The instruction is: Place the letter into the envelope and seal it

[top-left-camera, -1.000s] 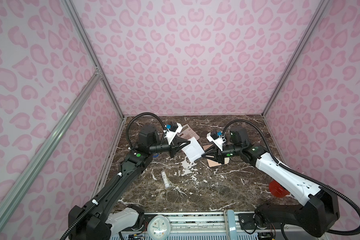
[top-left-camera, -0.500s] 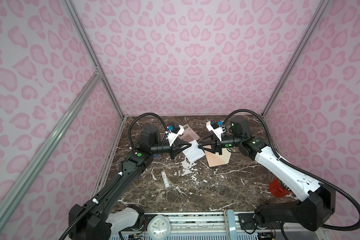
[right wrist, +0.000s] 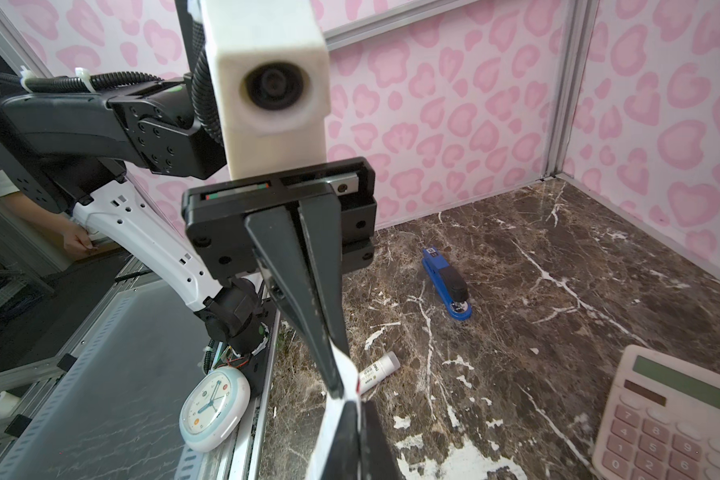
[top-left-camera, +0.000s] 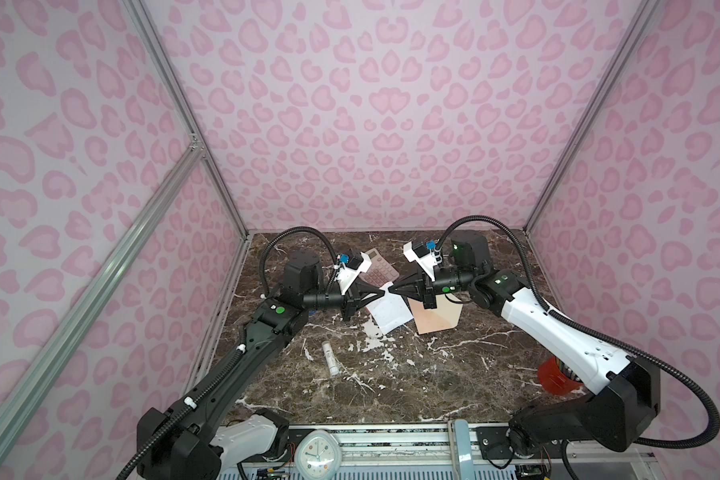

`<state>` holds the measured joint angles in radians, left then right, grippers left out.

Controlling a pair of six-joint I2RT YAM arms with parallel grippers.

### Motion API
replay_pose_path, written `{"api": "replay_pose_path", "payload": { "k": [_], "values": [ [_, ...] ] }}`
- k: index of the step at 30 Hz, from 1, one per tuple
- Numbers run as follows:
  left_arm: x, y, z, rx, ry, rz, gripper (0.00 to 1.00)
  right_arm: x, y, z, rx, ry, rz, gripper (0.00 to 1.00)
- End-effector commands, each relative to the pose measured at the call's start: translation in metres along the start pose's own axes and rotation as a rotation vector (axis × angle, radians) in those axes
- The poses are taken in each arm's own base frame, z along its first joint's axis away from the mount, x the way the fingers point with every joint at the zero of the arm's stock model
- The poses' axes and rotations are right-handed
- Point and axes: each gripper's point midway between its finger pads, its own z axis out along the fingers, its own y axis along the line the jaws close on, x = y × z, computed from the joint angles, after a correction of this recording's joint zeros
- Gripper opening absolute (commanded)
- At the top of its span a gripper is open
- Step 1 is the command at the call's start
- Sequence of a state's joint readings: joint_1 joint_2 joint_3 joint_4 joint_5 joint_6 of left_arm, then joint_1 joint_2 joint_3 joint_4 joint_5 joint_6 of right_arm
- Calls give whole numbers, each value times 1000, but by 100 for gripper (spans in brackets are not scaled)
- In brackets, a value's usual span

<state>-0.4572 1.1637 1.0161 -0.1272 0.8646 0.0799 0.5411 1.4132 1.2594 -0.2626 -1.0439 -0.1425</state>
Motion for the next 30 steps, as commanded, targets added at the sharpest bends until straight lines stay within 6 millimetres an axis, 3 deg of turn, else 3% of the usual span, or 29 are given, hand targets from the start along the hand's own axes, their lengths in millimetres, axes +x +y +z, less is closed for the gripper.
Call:
{"api": "replay_pose_path", "payload": {
  "k": [1, 2, 4, 7, 9, 13, 16, 25, 28, 30],
  "values": [
    [-11, 1, -4, -18, -33, 44, 4, 13, -4, -1, 26, 26, 17, 18],
    [-12, 2, -6, -21, -36, 44, 4, 16, -4, -2, 29, 30, 22, 18],
    [-14, 4, -7, -24, -42, 42, 4, 22, -5, -3, 31, 36, 32, 0],
    [-17, 5, -9, -24, -56, 37, 4, 34, -7, -5, 38, 59, 55, 0],
    [-20, 7, -9, -26, -67, 35, 4, 41, -10, -5, 55, 74, 61, 14],
    [-23, 8, -10, -28, -81, 32, 4, 51, -12, -7, 65, 89, 75, 16],
    [-27, 9, -11, -30, -91, 33, 4, 56, -13, -8, 64, 93, 88, 0],
    [-29, 13, -14, -54, -99, 26, 4, 59, -20, -12, 90, 97, 104, 10],
    [-29, 14, -14, -63, -101, 24, 4, 60, -22, -14, 95, 96, 116, 0],
    [-29, 15, -14, -70, -99, 21, 4, 60, -23, -15, 101, 98, 117, 1]
  ]
}}
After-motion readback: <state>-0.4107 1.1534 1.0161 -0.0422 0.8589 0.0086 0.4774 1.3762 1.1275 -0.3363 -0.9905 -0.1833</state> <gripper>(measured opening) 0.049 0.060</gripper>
